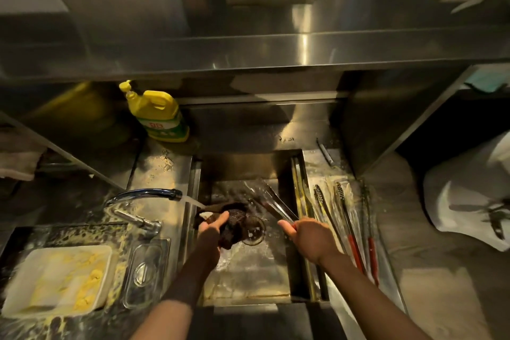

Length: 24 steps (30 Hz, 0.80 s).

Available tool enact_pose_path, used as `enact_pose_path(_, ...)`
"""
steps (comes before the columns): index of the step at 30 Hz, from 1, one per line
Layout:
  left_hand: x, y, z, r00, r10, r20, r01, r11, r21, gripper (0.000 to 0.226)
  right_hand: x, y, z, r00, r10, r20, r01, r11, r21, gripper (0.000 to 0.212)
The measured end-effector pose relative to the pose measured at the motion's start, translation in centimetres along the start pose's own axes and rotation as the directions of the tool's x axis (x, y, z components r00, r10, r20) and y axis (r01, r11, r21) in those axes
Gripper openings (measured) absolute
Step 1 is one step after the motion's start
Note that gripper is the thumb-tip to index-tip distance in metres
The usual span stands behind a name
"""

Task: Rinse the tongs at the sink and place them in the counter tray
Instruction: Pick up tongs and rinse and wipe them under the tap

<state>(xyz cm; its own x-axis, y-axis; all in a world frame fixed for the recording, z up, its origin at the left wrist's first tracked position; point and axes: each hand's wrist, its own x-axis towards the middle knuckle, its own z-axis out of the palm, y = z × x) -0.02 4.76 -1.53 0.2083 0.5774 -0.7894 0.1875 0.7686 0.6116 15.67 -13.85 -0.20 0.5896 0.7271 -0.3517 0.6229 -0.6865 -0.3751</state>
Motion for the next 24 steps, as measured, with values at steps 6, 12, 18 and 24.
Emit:
enact_pose_path(6,-3.6,-0.3,1.1,0.987,0.136,0.081,-0.148,0.975,0.166,0.01,-0.5,1.4,0.0,0.999,-0.031,0.036,0.028,0.997,0.078,0.054)
enact_pose_path(12,-6.4,-0.3,2.3,0.973,0.13,0.19,-0.162,0.974,0.161,0.018,-1.0,2.0,-0.9,0.992,-0.115,0.055,0.111,0.99,0.084,0.053)
enact_pose_path(18,-8.0,-0.1,3.2,0.95,0.135,0.282,-0.155,0.987,0.049,0.023,-1.9,2.5,-1.6,0.996,-0.084,-0.021,0.086,0.984,0.157,0.043)
enact_pose_path(24,-8.1,0.2,3.3,0.93,0.166,0.329,-0.204,0.975,0.086,0.018,-3.4,2.3,-2.0,0.986,-0.019,-0.165,0.087,0.906,0.415,0.032)
